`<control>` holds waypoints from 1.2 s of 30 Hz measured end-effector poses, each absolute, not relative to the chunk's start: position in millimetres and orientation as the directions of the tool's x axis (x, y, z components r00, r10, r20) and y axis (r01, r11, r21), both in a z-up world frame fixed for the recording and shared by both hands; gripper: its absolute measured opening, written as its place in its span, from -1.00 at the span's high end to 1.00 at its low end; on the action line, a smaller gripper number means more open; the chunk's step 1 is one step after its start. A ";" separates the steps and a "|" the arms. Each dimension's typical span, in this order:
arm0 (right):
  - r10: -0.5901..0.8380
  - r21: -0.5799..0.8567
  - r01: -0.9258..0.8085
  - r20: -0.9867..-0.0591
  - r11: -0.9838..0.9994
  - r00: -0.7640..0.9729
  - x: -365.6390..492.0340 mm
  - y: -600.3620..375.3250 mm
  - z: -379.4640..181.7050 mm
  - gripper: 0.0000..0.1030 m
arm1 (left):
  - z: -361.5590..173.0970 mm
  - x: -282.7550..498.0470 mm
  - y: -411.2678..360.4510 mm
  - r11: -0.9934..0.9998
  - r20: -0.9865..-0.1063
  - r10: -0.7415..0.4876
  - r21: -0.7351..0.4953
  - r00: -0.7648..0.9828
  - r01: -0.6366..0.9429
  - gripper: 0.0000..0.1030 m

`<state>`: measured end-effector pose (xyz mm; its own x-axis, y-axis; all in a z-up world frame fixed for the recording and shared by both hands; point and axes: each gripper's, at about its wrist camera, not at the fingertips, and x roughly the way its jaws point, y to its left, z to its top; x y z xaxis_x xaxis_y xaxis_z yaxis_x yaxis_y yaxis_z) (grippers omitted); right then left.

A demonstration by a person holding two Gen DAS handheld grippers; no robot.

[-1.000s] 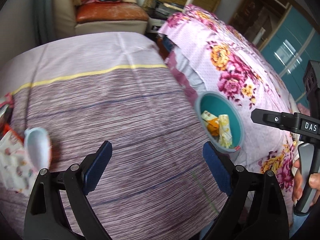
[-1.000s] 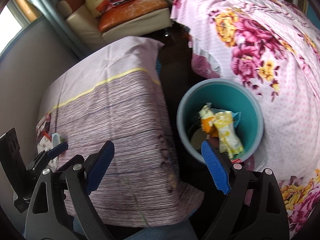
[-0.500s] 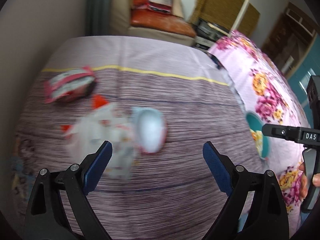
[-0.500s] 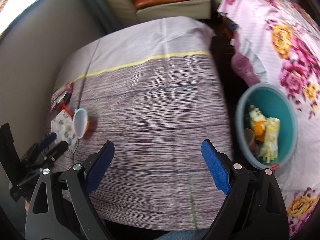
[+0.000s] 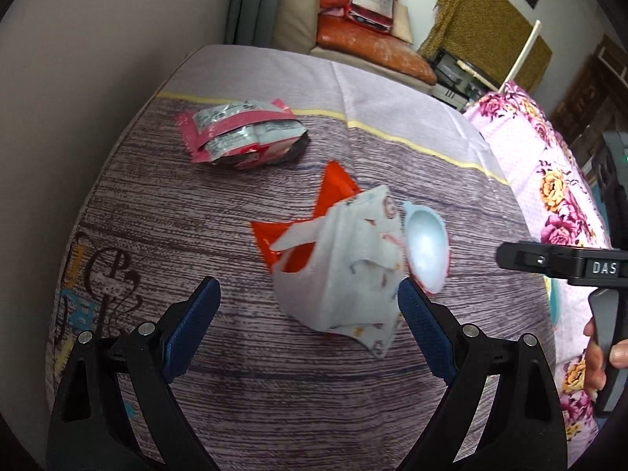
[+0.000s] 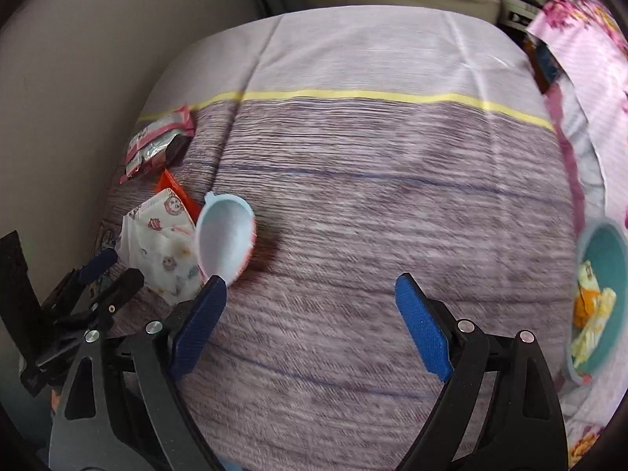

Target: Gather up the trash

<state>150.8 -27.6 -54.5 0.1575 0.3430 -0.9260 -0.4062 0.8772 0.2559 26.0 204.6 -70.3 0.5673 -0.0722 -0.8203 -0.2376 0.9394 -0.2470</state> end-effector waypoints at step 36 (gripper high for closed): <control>0.358 0.252 -0.378 -0.902 0.891 0.241 150.6 -95.2 -58.4 0.92 | -75.9 43.1 121.2 0.918 -0.806 -0.350 -0.396 0.478 0.004 0.88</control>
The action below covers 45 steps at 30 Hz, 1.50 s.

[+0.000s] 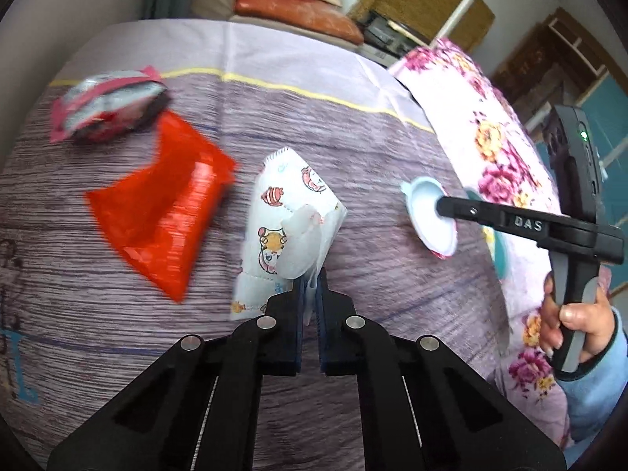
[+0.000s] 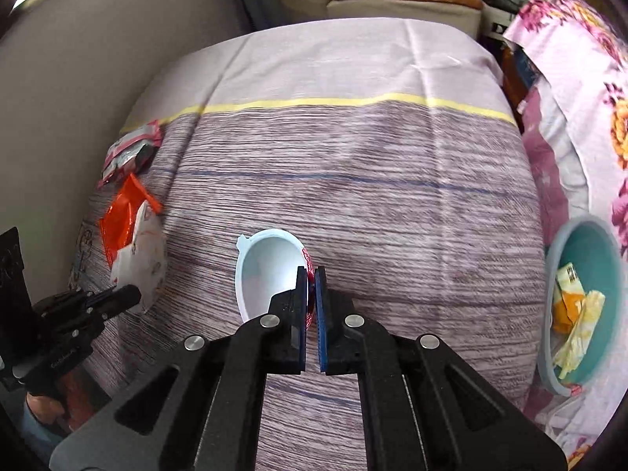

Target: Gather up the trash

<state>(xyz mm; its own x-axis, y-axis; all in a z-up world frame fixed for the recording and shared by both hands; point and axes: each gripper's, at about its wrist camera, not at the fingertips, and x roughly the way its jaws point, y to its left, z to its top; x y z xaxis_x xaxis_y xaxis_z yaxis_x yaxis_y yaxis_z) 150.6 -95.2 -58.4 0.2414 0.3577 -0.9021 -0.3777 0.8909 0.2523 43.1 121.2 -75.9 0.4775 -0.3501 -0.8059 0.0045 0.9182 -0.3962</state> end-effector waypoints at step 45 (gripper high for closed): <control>0.409 0.353 -0.215 -0.848 0.910 0.337 142.4 -231.4 -56.6 0.92 | -91.4 68.8 -2.4 0.996 -0.894 -0.085 -0.060 0.440 0.071 0.79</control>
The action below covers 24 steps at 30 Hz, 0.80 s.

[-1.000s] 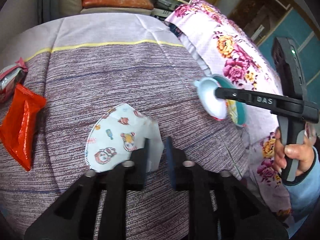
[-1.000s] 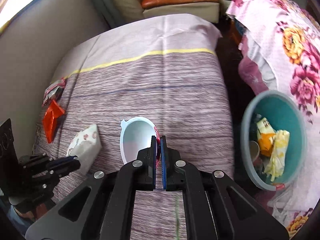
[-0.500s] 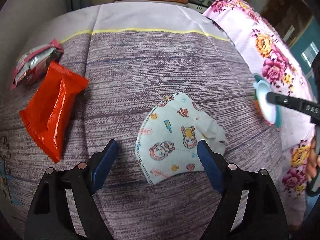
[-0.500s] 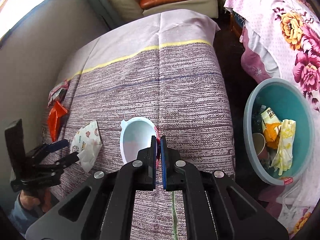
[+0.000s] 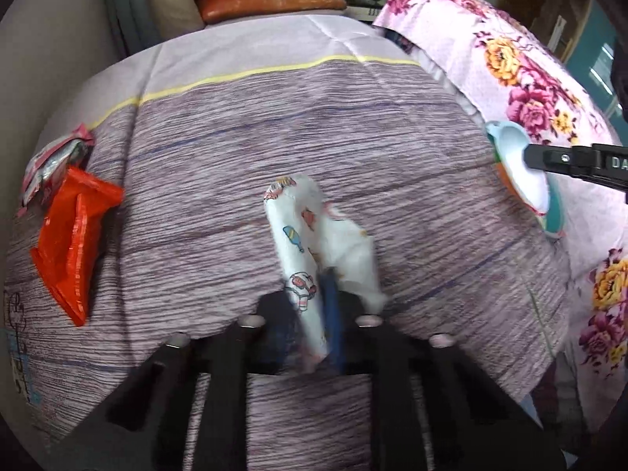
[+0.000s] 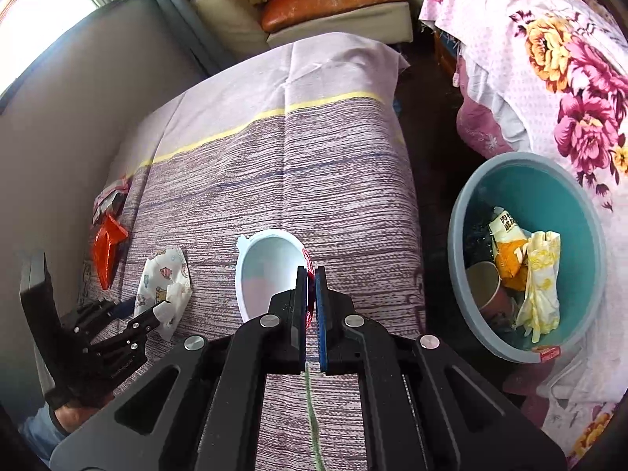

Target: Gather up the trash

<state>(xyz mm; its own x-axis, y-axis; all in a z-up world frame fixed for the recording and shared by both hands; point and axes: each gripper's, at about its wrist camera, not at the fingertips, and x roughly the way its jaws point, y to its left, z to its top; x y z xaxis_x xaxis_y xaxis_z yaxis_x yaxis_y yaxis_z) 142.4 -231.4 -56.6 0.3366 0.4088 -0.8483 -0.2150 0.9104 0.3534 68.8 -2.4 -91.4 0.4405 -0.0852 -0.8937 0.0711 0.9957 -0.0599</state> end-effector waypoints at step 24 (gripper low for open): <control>0.230 0.325 0.089 -0.812 0.942 0.536 127.5 -414.1 -27.8 0.92 | -36.5 150.6 -200.1 0.875 -0.811 -0.424 -0.253 0.403 0.413 0.82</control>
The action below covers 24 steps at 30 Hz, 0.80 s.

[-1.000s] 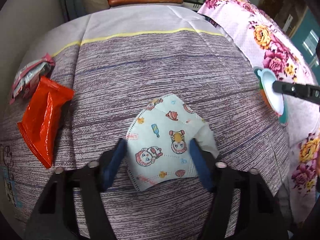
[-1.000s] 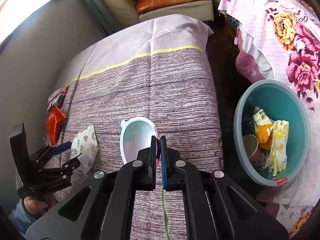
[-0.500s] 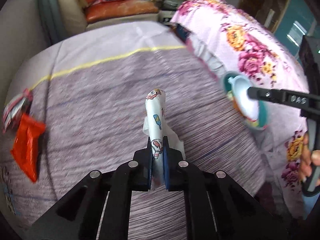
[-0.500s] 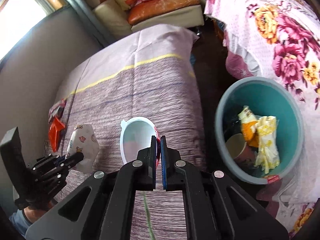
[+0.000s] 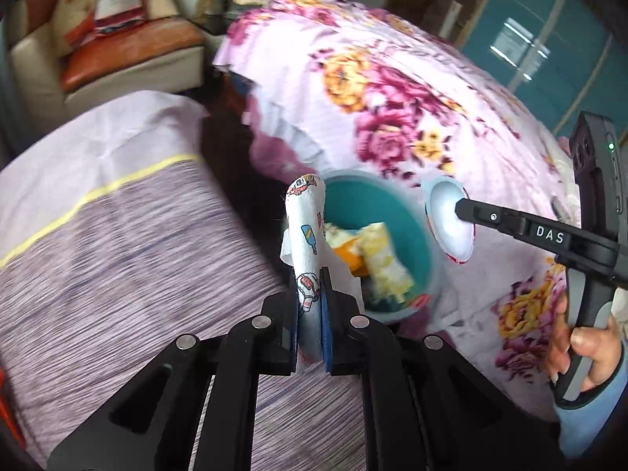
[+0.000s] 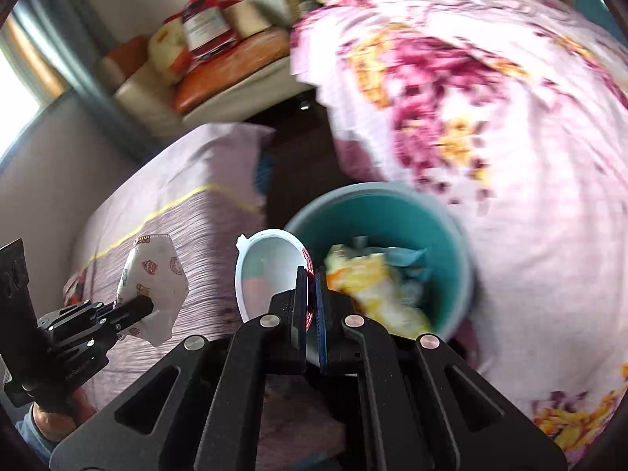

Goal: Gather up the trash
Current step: 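Carry the mask and white cup over the teal bin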

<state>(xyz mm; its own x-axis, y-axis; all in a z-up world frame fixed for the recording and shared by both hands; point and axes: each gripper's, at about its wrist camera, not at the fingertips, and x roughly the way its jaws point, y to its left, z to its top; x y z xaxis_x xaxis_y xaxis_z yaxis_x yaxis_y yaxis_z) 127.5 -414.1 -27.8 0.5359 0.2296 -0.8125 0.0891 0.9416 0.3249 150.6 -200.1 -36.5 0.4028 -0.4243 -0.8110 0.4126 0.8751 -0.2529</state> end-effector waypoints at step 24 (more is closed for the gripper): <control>0.192 0.309 0.169 -0.850 0.936 0.491 151.2 -469.2 -57.2 0.92 | -103.5 196.6 -275.5 0.843 -0.867 -0.435 -0.298 0.241 0.448 0.60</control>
<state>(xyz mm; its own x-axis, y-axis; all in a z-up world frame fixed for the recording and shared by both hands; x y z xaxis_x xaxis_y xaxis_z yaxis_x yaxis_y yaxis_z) 151.2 -469.2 -57.2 0.4907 0.1919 -0.8499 0.1694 0.9358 0.3091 196.6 -275.5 -103.5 0.2415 -0.4354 -0.8672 0.4480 0.8428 -0.2984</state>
